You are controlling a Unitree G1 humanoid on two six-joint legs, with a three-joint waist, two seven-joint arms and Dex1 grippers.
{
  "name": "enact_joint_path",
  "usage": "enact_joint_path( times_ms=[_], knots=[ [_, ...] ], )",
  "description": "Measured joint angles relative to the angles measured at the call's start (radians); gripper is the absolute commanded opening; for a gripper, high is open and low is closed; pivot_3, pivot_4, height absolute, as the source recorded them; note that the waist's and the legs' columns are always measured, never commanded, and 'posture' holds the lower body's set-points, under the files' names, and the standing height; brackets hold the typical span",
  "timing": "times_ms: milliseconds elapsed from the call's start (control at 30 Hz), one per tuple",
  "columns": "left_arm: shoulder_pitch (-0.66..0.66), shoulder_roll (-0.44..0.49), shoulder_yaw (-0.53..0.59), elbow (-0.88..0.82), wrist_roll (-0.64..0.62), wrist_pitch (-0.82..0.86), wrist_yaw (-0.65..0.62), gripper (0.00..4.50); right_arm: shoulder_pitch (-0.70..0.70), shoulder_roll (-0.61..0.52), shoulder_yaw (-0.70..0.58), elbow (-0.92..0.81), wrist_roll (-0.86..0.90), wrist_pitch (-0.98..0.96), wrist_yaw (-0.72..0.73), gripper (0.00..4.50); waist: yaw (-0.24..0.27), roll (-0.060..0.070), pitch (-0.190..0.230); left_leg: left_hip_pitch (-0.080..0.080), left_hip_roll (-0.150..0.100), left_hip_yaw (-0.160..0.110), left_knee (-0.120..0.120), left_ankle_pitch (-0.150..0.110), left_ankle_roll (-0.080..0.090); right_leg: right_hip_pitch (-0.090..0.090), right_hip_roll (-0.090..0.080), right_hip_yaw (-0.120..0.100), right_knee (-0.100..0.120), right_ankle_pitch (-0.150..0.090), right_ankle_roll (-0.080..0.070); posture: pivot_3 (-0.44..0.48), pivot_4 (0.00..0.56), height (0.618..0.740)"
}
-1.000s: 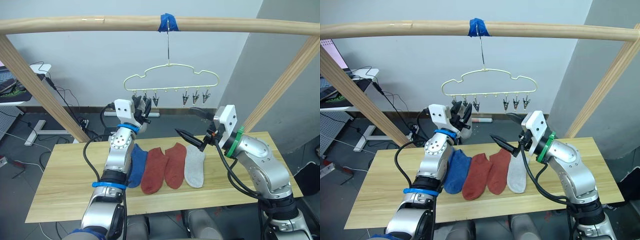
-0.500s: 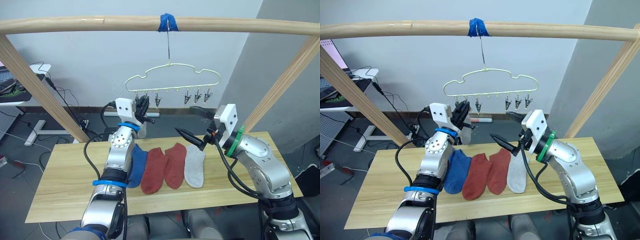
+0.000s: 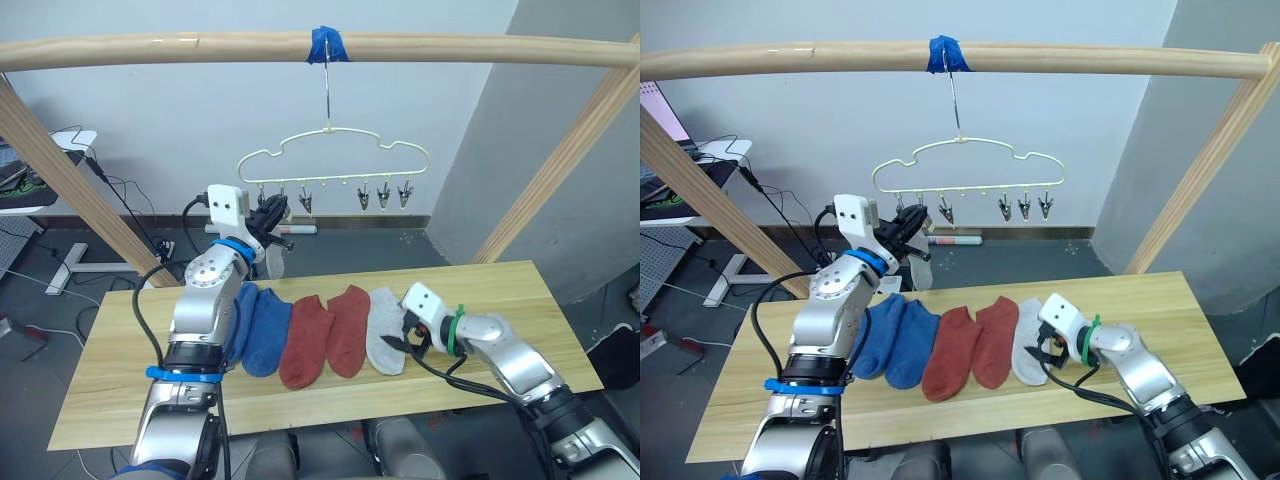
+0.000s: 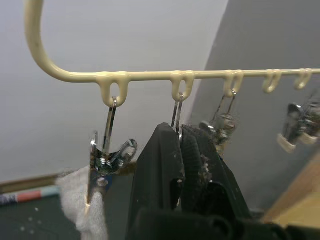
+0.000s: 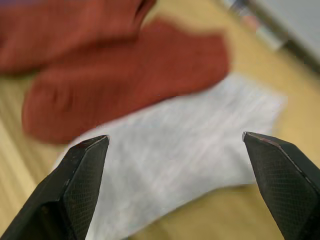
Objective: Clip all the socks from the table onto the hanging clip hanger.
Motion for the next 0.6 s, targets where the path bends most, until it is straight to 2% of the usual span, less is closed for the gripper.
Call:
enact_joint_path(
  times_ms=[100,233,533,600],
  knots=[
    [0.016,0.029,0.008,-0.086,-0.071,0.157,-0.021,0.01,-0.078,0.034,0.004,0.150,-0.041,-0.082,0.002,4.50,-0.003,0.000,0.000,0.003,0.000,0.000,0.000,0.000,0.000,0.004,0.000,0.000,-0.001,0.001,0.001,-0.109,0.163,0.740],
    [0.026,0.072,0.023,-0.166,-0.121,0.285,-0.033,0.01,-0.127,0.080,-0.003,0.294,-0.068,-0.149,0.005,4.50,-0.002,0.000,0.000,0.006,0.000,-0.001,-0.001,0.000,0.000,0.007,0.000,-0.001,-0.003,0.000,0.000,-0.083,0.167,0.740],
    [0.071,0.072,0.035,-0.262,-0.160,0.363,-0.020,0.01,-0.198,0.148,-0.029,0.490,-0.094,-0.171,0.021,4.50,0.010,0.000,0.000,0.009,0.000,-0.001,-0.001,0.000,0.000,0.010,0.000,-0.001,-0.002,0.000,0.000,-0.051,0.168,0.740],
    [0.077,0.072,0.035,-0.278,-0.164,0.377,-0.019,0.00,-0.206,0.147,-0.035,0.506,-0.097,-0.170,0.042,4.11,0.014,0.000,0.000,0.012,0.000,-0.001,-0.001,0.000,0.000,0.013,0.000,0.000,-0.003,0.000,0.000,-0.048,0.167,0.740]
  ],
)
